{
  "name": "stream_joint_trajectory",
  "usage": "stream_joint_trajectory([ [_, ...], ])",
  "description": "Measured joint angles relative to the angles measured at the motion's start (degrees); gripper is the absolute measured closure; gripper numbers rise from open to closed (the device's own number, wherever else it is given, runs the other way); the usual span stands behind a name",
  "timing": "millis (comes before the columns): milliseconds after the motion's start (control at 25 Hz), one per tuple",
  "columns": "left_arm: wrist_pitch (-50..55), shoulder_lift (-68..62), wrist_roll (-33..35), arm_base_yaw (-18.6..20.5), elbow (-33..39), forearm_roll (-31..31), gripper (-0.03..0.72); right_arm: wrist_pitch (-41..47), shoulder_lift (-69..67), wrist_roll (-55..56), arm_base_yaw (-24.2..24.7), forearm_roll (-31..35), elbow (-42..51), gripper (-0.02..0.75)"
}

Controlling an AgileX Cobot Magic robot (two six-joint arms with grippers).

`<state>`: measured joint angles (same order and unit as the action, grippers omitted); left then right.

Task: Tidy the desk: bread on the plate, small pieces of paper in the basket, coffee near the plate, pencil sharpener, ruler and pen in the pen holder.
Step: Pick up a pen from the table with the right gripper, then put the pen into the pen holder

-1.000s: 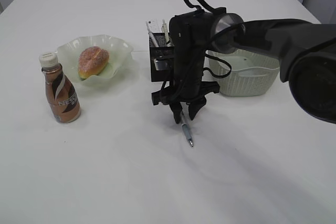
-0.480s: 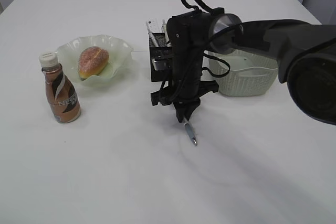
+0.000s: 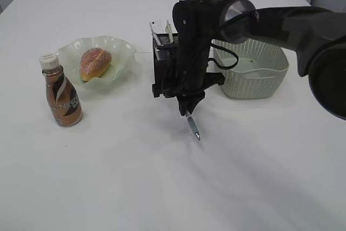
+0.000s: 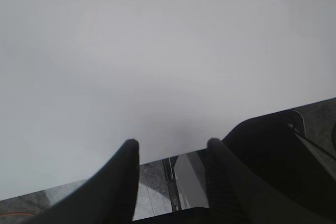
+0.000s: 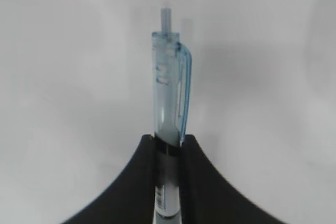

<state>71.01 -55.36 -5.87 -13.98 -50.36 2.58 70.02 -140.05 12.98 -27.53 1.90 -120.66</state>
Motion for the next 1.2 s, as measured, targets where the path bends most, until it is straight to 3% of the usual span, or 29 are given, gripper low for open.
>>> stream_joint_trajectory([
  [200,0.0,0.0,0.0,0.0,0.0,0.0,0.381,0.0,2.8,0.0,-2.6,-7.4,0.0,0.658],
  [680,0.0,0.0,-0.1,0.0,0.0,0.3,0.381,-1.6,10.5,-10.2,-4.0,-4.3,4.2,0.659],
  [920,0.0,0.0,-0.2,0.0,0.0,0.5,0.381,-20.5,22.4,-13.9,-4.0,-4.3,19.1,0.659],
  [1200,0.0,0.0,-0.3,0.0,0.0,1.4,0.381,-56.2,36.1,-14.9,-3.9,-5.1,41.1,0.659],
])
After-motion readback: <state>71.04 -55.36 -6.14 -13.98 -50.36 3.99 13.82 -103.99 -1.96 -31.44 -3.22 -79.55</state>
